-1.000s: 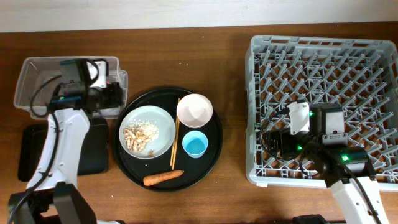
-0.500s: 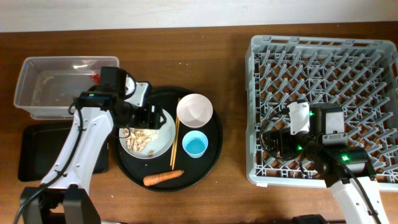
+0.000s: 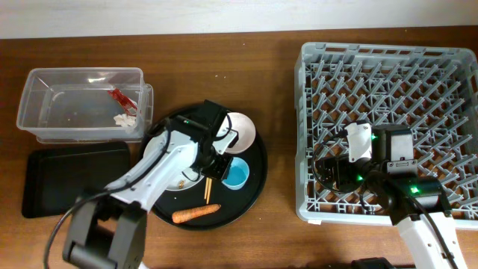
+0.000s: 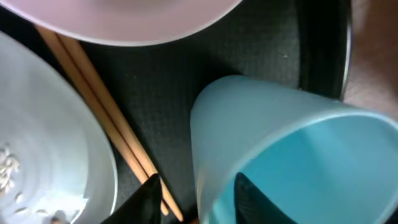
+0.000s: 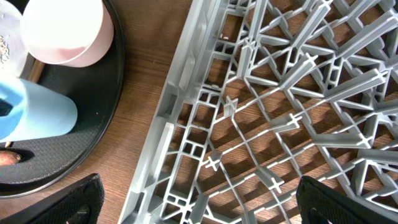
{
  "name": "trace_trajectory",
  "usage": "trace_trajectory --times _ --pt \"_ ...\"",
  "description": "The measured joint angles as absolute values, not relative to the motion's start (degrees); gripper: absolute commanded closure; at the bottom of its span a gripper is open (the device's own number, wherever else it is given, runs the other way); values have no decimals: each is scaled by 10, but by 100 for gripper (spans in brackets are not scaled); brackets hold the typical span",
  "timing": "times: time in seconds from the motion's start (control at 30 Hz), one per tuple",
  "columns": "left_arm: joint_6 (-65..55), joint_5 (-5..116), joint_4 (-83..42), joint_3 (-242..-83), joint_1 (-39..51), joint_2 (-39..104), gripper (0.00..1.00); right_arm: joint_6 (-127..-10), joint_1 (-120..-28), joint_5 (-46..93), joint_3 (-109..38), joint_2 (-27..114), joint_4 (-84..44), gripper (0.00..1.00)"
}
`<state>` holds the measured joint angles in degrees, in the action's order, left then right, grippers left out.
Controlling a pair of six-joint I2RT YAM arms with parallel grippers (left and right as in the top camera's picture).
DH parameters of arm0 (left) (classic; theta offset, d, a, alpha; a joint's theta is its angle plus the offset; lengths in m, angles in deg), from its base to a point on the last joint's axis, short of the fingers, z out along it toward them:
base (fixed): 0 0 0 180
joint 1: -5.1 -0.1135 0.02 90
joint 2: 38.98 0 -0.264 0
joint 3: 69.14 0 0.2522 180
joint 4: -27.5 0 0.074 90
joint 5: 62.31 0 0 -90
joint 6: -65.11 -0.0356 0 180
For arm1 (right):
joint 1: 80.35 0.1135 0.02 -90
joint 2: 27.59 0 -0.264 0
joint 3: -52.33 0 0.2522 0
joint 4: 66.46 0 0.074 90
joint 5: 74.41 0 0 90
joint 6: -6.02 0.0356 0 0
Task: Sort waste into correct bins and load items into the dishwasher rack
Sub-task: 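Grasp the light-blue cup with the left gripper and lift it, then hand the light-blue cup from the left gripper to the right gripper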
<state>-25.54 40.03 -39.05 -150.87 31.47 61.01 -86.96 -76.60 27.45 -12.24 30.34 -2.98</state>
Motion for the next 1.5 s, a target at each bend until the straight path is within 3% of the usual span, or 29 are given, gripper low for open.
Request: trace_trajectory --times 0.07,0.27,0.4,0.5,0.63,0.8,0.97,1.07,1.3,1.43,1.5 --pt "-253 398 -382 -1507 315 618 100 -870 -766 275 -122 303 -30 2" --pt "-253 424 -396 -1516 293 618 100 -852 -766 241 -122 303 -34 2" --pt "-287 639 -328 -1560 218 619 100 -795 -766 204 -123 308 -109 2" --pt "-298 899 -206 -1567 168 619 100 -845 -766 379 -125 352 -183 2" --pt "-283 1011 -177 -1569 174 619 100 -894 -765 632 -126 410 -290 2" --pt "-239 1036 -133 -1569 189 619 100 -906 -765 790 -127 438 -364 2" --pt "-173 1040 -52 -1568 231 619 100 -907 -753 841 -127 440 -386 0" --pt "-149 1040 -37 -1569 244 619 100 -908 -745 845 -127 440 -395 19" --pt "-143 1055 -36 -1569 245 619 99 -909 -745 840 -127 443 -408 30" --pt "-140 1057 -35 -1569 244 619 83 -914 -745 843 -127 444 -408 39" --pt "-136 1049 -36 -1569 244 619 80 -913 -745 840 -127 444 -408 40"
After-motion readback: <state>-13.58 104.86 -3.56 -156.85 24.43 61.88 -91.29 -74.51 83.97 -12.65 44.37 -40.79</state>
